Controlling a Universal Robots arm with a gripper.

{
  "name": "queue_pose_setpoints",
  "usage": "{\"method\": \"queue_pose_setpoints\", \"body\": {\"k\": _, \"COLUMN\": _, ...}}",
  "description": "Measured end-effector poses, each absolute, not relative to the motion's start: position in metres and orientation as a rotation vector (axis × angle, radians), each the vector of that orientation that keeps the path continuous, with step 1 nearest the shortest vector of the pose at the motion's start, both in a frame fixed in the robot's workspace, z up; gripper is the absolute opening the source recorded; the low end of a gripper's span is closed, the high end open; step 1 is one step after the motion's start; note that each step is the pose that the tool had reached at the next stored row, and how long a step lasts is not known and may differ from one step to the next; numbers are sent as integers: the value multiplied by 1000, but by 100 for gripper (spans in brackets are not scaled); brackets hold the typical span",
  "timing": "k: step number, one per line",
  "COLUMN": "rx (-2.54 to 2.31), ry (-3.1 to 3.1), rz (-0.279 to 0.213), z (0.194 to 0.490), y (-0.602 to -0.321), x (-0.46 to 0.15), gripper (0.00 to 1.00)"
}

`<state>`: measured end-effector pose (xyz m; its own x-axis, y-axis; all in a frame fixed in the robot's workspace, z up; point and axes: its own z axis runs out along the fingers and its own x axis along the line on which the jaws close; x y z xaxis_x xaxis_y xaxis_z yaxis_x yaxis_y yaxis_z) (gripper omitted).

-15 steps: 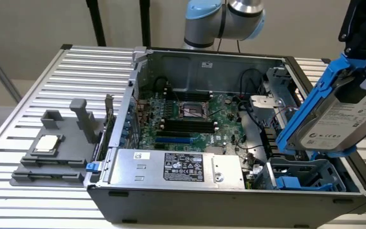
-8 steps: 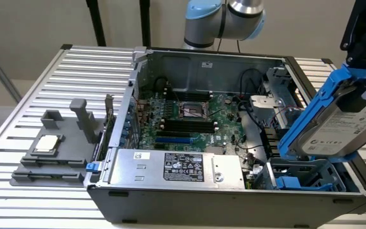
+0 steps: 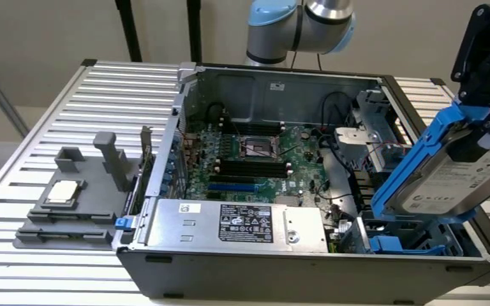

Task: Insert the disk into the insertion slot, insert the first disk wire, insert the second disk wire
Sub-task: 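Insert the disk into the insertion slot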

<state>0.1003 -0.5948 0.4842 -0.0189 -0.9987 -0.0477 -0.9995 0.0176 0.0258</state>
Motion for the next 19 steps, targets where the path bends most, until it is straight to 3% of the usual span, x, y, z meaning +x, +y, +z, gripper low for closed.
{"method": "queue_pose_setpoints", "body": {"k": 19, "rx": -2186, "ry": 2226, "rz": 85, "z": 465, "y": -595, "x": 108, "gripper": 32}}
